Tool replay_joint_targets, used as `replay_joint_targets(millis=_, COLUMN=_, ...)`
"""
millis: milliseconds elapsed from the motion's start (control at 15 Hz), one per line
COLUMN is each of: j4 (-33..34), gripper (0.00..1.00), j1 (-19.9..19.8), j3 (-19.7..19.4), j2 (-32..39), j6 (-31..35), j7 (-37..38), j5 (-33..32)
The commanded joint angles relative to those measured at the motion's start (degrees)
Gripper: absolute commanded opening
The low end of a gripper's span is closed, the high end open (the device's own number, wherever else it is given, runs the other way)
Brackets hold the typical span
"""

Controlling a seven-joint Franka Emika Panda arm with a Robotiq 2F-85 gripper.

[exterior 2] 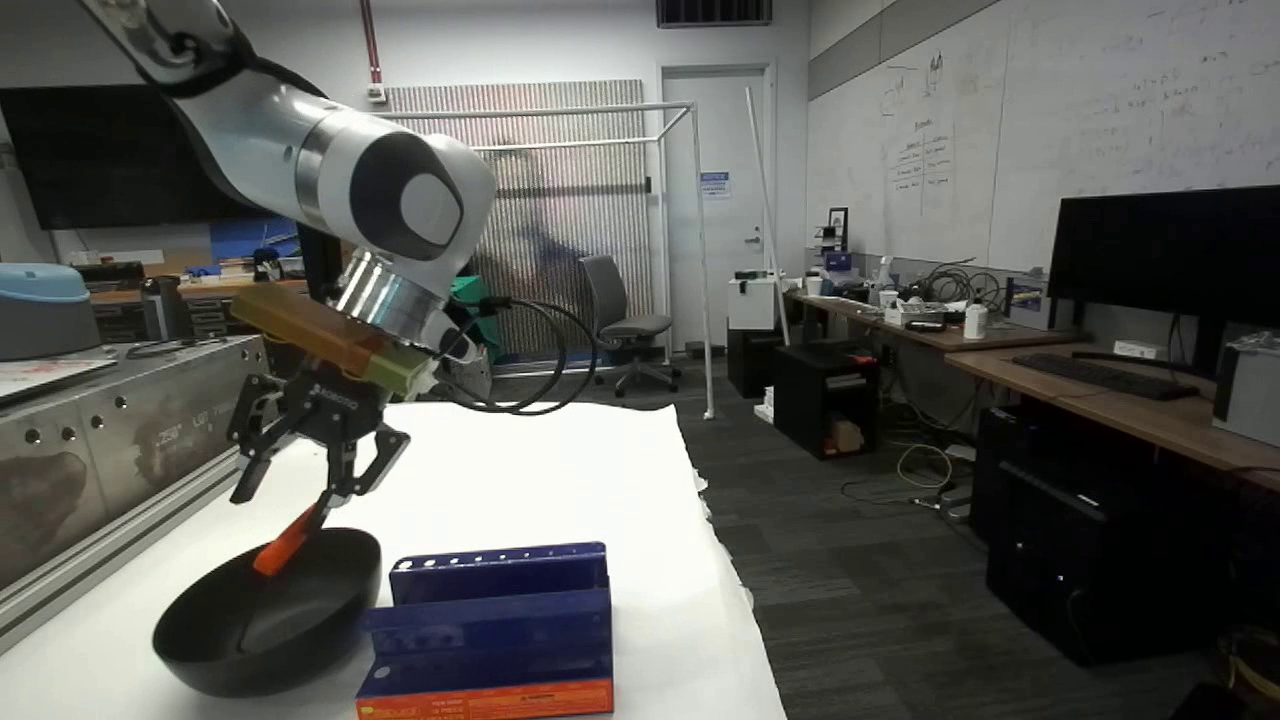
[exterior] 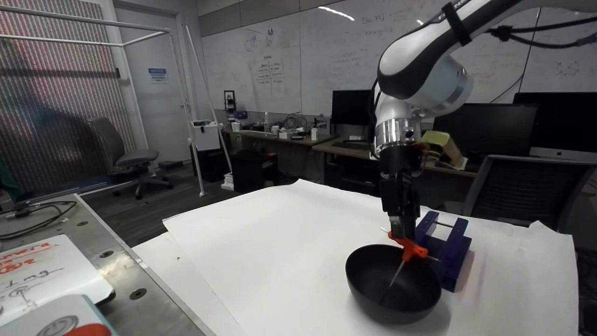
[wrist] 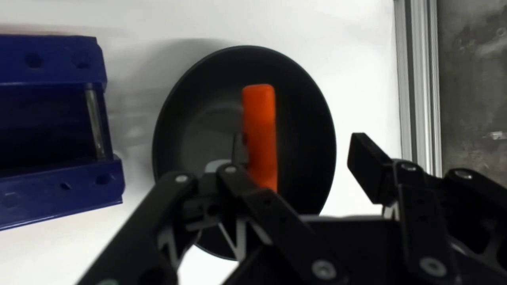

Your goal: Put the orange object in the bowl

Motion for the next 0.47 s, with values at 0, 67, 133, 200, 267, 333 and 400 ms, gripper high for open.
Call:
replay_joint_targets(millis=0, j4=2.49, gripper=0.96, j1=-0.55, j3=0.3, j2=-5.44, j6=-9.18, j7=3.19, j5=-1.71)
replay_joint_targets(millis=67, j4=2.72, gripper=1.0, j1=-0.43, j3=0.2, j2=-6.98, j6=-10.56, j7=3.71, j5=-1.8)
replay_joint_targets(millis=133, j4=2.7, gripper=1.0, j1=-0.29, j3=0.15, j2=-8.95, j6=-11.91, j7=3.57, j5=-2.21)
replay_joint_targets(millis=200, j4=2.72, gripper=1.0, j1=-0.14, j3=0.07, j2=-10.61, j6=-12.63, j7=3.67, j5=-2.5)
replay_joint_targets(millis=267, j4=2.56, gripper=1.0, j1=-0.02, j3=0.02, j2=-12.23, j6=-13.14, j7=3.3, j5=-3.02)
replay_joint_targets(millis=333, j4=2.15, gripper=1.0, j1=0.13, j3=-0.01, j2=-13.59, j6=-13.26, j7=2.81, j5=-3.78)
replay_joint_targets(millis=400, j4=2.11, gripper=1.0, j1=0.24, j3=-0.06, j2=-14.51, j6=-13.4, j7=2.46, j5=-4.71)
